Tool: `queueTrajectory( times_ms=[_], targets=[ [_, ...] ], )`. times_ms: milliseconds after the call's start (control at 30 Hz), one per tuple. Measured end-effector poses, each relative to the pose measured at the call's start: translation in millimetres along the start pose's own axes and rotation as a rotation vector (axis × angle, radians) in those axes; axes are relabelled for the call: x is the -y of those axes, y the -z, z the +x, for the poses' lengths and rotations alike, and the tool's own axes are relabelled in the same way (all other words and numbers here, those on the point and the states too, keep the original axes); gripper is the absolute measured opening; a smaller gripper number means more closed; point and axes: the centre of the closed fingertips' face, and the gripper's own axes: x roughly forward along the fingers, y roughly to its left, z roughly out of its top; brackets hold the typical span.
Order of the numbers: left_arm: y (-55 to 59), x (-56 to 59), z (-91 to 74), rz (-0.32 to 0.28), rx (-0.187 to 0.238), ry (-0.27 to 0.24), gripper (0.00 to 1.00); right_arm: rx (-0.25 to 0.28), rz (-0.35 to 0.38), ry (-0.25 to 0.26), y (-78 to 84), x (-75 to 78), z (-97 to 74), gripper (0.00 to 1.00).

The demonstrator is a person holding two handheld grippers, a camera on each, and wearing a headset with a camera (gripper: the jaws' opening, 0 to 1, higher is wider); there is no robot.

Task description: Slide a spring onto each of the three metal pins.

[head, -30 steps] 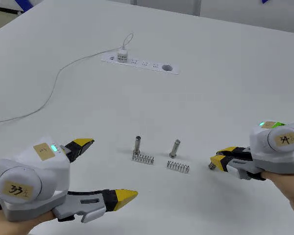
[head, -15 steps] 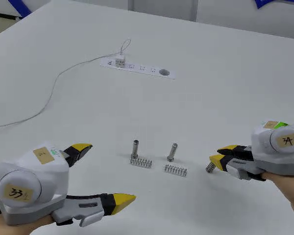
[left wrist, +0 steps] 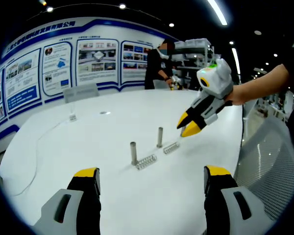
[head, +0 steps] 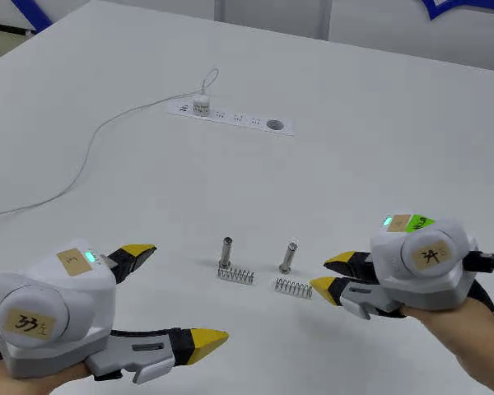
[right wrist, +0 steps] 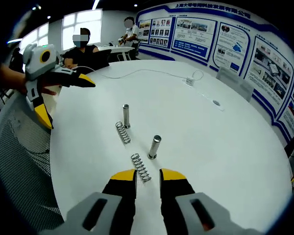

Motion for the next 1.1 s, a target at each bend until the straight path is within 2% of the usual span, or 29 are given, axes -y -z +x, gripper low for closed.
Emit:
queueTrajectory(
  times_ms=[233, 467, 700, 867, 1100],
  targets=[
    [0.2, 0.7, 0.4, 0.0, -0.001, 0.003, 0.9, -0.07, -0.003, -0.046, 13.3, -8.2, 23.1, 0.19],
    [0.8, 2.1, 0.9, -0.006, -0.002, 0.01, 0.89, -0.107, -0.001, -0.062, 20.3, -4.8, 35.7, 0.19],
    [1.8, 3.0, 1.4, -0.007, -0.007, 0.012, 0.89, -0.105, 0.026, -0.103, 22.8, -10.4, 34.1, 0.16],
    [0.4, 5.1, 1.7, -0.009, -0.002, 0.018, 0.89, -0.085, 0.058, -0.128, 24.7, -15.2, 32.3, 0.12],
    [1.9, 9.2, 2.5, 0.004, -0.013, 0.031, 0.89, -0.088, 0.044, -0.12, 26.6, -20.0, 29.5, 0.11]
  ],
)
